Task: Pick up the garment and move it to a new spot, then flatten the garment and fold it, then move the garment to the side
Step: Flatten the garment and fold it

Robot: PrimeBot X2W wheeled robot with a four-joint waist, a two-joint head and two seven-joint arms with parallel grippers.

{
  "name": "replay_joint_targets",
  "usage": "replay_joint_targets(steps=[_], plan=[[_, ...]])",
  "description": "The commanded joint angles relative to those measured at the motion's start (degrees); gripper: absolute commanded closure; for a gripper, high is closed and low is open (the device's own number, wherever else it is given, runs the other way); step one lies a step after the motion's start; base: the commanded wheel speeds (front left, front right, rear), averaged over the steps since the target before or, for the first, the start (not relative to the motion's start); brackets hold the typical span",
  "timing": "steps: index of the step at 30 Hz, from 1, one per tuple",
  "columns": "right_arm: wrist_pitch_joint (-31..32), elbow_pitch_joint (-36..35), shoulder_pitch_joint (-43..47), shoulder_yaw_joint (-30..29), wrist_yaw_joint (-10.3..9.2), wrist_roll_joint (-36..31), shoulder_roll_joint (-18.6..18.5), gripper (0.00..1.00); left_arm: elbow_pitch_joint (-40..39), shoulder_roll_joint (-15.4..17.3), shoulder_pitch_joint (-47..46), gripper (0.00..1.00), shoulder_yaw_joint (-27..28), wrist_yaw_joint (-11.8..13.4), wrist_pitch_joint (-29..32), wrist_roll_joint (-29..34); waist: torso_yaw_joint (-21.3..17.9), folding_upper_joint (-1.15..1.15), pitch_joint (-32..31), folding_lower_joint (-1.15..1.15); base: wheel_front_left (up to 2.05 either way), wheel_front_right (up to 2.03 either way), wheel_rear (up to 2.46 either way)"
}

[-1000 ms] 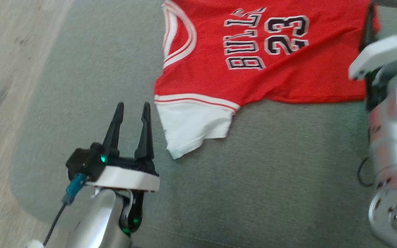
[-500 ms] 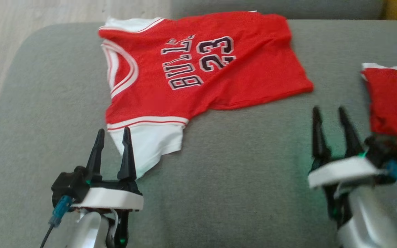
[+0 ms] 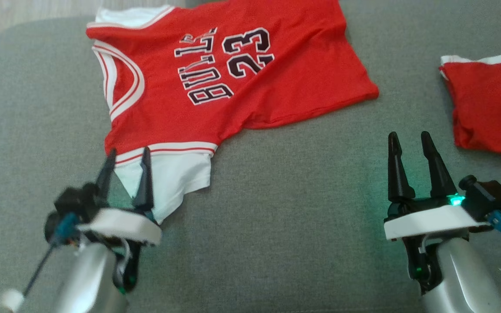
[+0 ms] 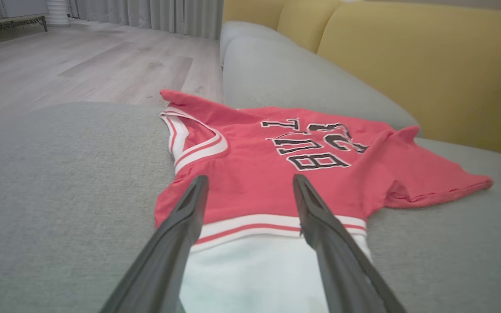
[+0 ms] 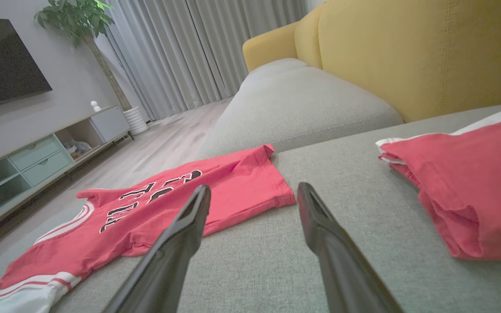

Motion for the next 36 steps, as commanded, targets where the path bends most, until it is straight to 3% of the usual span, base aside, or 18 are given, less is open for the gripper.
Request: replay_joint_targets(steps=[1, 9, 17, 18, 19, 20, 26, 36], plan=[[-0.62, -1.92, -1.5, 1.43, 0.37, -0.21, -0.09, 0.0, -0.18, 2.09, -3.46, 0.0, 1.9, 0.78, 0.91, 0.87, -0.1, 0.0, 1.56, -0.01, 0.0, 0.0, 0.0], [-0.62, -2.27, -2.11, 2.65, 0.37, -0.13, -0.08, 0.0, 11.51, 6.36, -11.59, 0.0, 4.4, 2.68, 5.7, 0.52, -1.09, 0.0, 4.72, -0.01, 0.0, 0.0, 0.0], [-0.62, -2.95, -2.63, 3.71, 0.37, 0.25, -0.08, 0.0, 21.97, 9.05, -16.99, 0.0, 3.4, 0.04, 11.27, -0.15, -2.37, 0.0, 6.36, -0.01, 0.0, 0.0, 0.0], [-0.62, -3.11, -2.7, 3.75, 0.37, 0.28, -0.08, 0.0, 23.09, 9.19, -17.44, 0.07, 3.08, -0.54, 12.31, -0.36, -2.49, 0.0, 6.46, -0.01, 0.0, 0.0, 0.0], [-0.62, -3.33, -2.73, 3.73, 0.37, 0.32, -0.08, 0.0, 23.93, 9.41, -17.93, 0.61, 2.74, -1.1, 13.05, -0.51, -2.6, 0.0, 6.62, -0.01, 0.0, 0.0, 0.0], [-0.62, -3.57, -2.77, 3.67, 0.37, 0.36, -0.08, 0.0, 24.54, 9.7, -18.5, 1.0, 2.41, -1.56, 13.54, -0.58, -2.69, 0.0, 6.83, -0.01, 0.0, 0.0, 0.0], [-0.62, -4.83, -2.98, 3.77, 0.37, 0.4, -0.08, 0.0, 26.24, 11.62, -22.91, 1.0, 0.66, -3.14, 12.63, -0.45, -2.8, 0.0, 7.99, -0.01, 0.0, 0.0, 0.0], [-0.62, -5.8, -3.89, 5.49, 0.37, 0.24, -0.08, 0.0, 27.77, 14.87, -35.37, 1.0, -2.07, -3.92, 1.47, 0.98, -3.29, 0.0, 9.27, -0.01, 0.0, 0.0, 0.0]])
